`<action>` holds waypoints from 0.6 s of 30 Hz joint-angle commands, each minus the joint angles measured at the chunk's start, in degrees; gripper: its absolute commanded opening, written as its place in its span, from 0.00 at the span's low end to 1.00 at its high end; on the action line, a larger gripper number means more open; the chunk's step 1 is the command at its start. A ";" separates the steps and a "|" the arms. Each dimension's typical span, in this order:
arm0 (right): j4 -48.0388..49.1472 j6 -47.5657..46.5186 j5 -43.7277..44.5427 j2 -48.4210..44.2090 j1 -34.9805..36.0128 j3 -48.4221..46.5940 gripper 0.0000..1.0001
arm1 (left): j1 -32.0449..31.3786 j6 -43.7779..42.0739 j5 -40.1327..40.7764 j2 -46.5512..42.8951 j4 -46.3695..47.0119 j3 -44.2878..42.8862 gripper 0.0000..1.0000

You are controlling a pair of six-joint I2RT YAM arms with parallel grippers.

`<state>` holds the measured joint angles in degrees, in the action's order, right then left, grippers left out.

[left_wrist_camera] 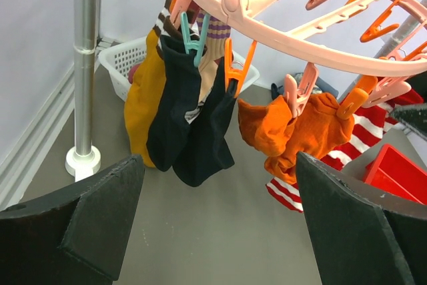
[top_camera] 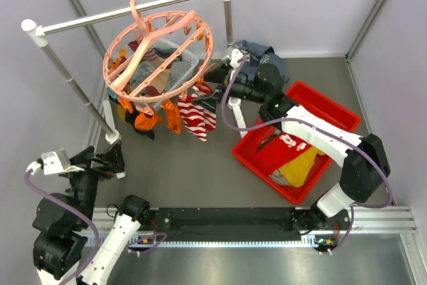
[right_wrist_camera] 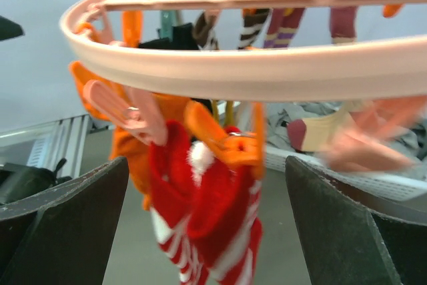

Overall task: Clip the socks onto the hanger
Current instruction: Adjust the sock on the hanger.

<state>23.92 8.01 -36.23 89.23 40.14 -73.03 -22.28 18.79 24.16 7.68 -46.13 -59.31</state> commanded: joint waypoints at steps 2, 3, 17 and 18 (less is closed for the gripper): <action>-0.88 -5.45 4.67 -6.70 4.50 1.67 0.99 | 0.05 0.37 -1.22 1.37 3.24 -0.98 0.99; -1.68 -7.38 5.46 -7.22 5.29 1.75 0.99 | 0.05 0.37 -1.22 1.46 3.15 -1.16 0.99; -6.87 -12.66 10.38 -8.55 17.15 1.32 0.99 | 0.05 0.29 -0.61 1.72 2.89 -2.48 0.99; -7.31 -13.02 10.91 -8.20 17.77 0.79 0.99 | 0.05 0.37 -0.61 1.72 2.97 -2.48 0.99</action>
<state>17.50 -2.55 -27.31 81.54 55.37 -70.87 -22.28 18.96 23.59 7.81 -46.06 -60.29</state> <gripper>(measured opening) 0.987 0.987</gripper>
